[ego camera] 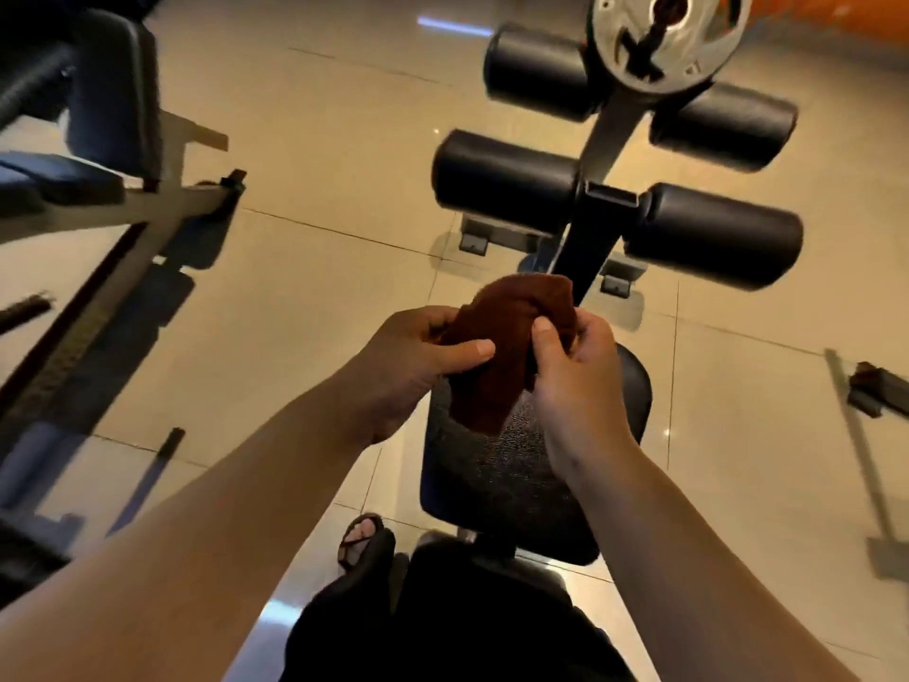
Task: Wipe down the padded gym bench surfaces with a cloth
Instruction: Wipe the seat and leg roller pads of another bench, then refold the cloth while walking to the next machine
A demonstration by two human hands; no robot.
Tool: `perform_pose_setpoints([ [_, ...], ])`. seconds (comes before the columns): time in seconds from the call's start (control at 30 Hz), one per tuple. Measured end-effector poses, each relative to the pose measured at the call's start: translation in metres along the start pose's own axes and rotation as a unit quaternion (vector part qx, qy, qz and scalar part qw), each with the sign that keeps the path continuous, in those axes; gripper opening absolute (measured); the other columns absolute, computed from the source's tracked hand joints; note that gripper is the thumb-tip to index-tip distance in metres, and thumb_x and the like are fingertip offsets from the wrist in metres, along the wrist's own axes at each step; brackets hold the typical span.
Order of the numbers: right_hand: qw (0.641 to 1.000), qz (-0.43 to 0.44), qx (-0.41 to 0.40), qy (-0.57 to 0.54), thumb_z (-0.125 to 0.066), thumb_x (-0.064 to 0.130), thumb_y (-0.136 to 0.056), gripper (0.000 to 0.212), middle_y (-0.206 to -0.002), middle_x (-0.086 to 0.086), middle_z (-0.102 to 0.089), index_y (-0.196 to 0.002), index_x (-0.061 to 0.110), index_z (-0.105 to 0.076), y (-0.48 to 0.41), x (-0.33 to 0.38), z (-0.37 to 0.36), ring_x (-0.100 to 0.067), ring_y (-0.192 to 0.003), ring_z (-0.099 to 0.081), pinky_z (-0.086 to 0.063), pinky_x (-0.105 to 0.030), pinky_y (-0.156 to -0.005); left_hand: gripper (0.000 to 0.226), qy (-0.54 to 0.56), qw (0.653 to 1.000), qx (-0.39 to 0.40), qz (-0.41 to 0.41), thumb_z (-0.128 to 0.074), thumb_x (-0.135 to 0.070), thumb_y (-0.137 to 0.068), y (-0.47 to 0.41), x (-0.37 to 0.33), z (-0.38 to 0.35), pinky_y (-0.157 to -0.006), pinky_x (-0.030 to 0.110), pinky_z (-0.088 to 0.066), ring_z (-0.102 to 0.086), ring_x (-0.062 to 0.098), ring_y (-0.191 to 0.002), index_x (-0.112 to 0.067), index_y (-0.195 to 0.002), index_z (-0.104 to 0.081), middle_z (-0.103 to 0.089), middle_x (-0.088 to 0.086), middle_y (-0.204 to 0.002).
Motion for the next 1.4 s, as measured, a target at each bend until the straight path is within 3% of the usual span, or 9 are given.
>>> perform_pose_setpoints([
  [0.17, 0.988, -0.073, 0.08, -0.111, -0.065, 0.026, -0.096, 0.025, -0.102, -0.006, -0.077, -0.113, 0.009, -0.067, 0.051, 0.107, -0.022, -0.018, -0.098, -0.073, -0.059, -0.04, -0.089, 0.025, 0.061, 0.998, -0.031, 0.013, -0.058, -0.019, -0.098, 0.051, -0.103, 0.032, -0.084, 0.035, -0.057, -0.069, 0.022, -0.106, -0.015, -0.122, -0.063, -0.074, 0.005, -0.11],
  [0.27, 0.97, -0.122, 0.129, -0.169, -0.062, 0.025, -0.097, 0.022, -0.1, -0.007, -0.078, -0.111, 0.008, -0.067, 0.07, 0.15, -0.039, -0.021, -0.093, -0.075, -0.06, -0.041, -0.082, 0.022, 0.081, 0.995, -0.048, 0.023, -0.052, -0.03, -0.102, 0.076, -0.152, 0.045, -0.084, 0.048, -0.059, -0.071, 0.026, -0.101, -0.024, -0.121, -0.062, -0.073, 0.005, -0.11],
  [0.47, 0.993, 0.03, 0.115, 0.0, -0.068, 0.039, -0.093, 0.038, -0.112, -0.001, -0.071, -0.124, 0.02, -0.057, 0.104, 0.203, -0.03, -0.016, -0.105, -0.069, -0.057, -0.038, -0.094, 0.02, 0.097, 0.993, -0.066, -0.027, -0.054, -0.029, -0.1, 0.126, -0.211, 0.051, -0.095, 0.056, -0.052, -0.069, 0.03, -0.107, -0.032, -0.118, -0.063, -0.072, 0.004, -0.114],
  [0.67, 0.952, -0.017, 0.293, -0.086, -0.074, 0.026, -0.086, 0.036, -0.114, -0.004, -0.074, -0.119, 0.012, -0.067, 0.141, 0.24, 0.022, -0.022, -0.117, -0.063, -0.047, -0.037, -0.097, 0.028, 0.148, 0.982, -0.053, -0.104, -0.049, -0.018, -0.101, 0.205, -0.231, 0.006, -0.086, 0.049, -0.058, -0.069, 0.032, -0.106, -0.023, -0.127, -0.057, -0.069, 0.011, -0.118],
  [0.77, 0.931, 0.0, 0.347, -0.115, -0.072, 0.026, -0.086, 0.042, -0.119, -0.003, -0.072, -0.125, 0.014, -0.062, 0.167, 0.251, 0.056, -0.022, -0.117, -0.065, -0.048, -0.043, -0.106, 0.029, 0.103, 0.982, -0.07, -0.139, -0.047, -0.017, -0.102, 0.245, -0.23, -0.028, -0.074, 0.034, -0.058, -0.069, 0.026, -0.105, -0.02, -0.13, -0.052, -0.069, 0.011, -0.114],
  [0.93, 0.938, 0.086, 0.336, -0.012, -0.07, 0.041, -0.091, 0.038, -0.115, 0.002, -0.072, -0.123, 0.025, -0.06, 0.197, 0.255, 0.087, -0.019, -0.112, -0.066, -0.05, -0.047, -0.103, 0.021, -0.071, 0.968, -0.186, -0.153, -0.045, -0.015, -0.105, 0.293, -0.231, -0.069, -0.082, 0.031, -0.06, -0.068, 0.017, -0.108, -0.015, -0.125, -0.051, -0.07, 0.01, -0.112],
  [1.13, 0.921, 0.09, 0.375, 0.051, -0.085, 0.053, -0.065, 0.072, -0.115, -0.003, -0.071, -0.123, 0.018, -0.06, 0.224, 0.259, 0.088, -0.022, -0.108, -0.068, -0.054, -0.044, -0.099, 0.015, -0.075, 0.945, -0.274, -0.162, -0.043, -0.019, -0.105, 0.331, -0.236, -0.07, -0.079, 0.027, -0.053, -0.063, 0.019, -0.106, -0.023, -0.116, -0.053, -0.065, 0.008, -0.11],
  [1.23, 0.902, 0.047, 0.427, 0.037, -0.086, 0.042, -0.066, 0.065, -0.112, -0.007, -0.073, -0.121, 0.014, -0.065, 0.236, 0.256, 0.075, -0.025, -0.106, -0.07, -0.053, -0.045, -0.099, 0.018, 0.004, 0.954, -0.26, -0.148, -0.042, -0.022, -0.105, 0.345, -0.232, -0.05, -0.069, 0.03, -0.058, -0.066, 0.024, -0.102, -0.027, -0.12, -0.052, -0.064, 0.01, -0.11],
  [1.4, 0.908, 0.065, 0.397, 0.117, -0.072, 0.035, -0.088, 0.025, -0.105, 0.002, -0.072, -0.108, 0.021, -0.07, 0.264, 0.246, 0.02, -0.018, -0.106, -0.062, -0.042, -0.031, -0.085, 0.02, -0.016, 0.961, -0.23, -0.155, -0.044, -0.025, -0.104, 0.375, -0.223, 0.01, -0.083, 0.04, -0.059, -0.067, 0.024, -0.101, -0.037, -0.119, -0.051, -0.059, 0.013, -0.119],
])
Point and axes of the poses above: each hand's wrist, its own y-axis away from the middle knuckle, its own z-axis out of the back of the hand, x = y × z, the point moved 2 cm from there along -y, towards the middle knuckle
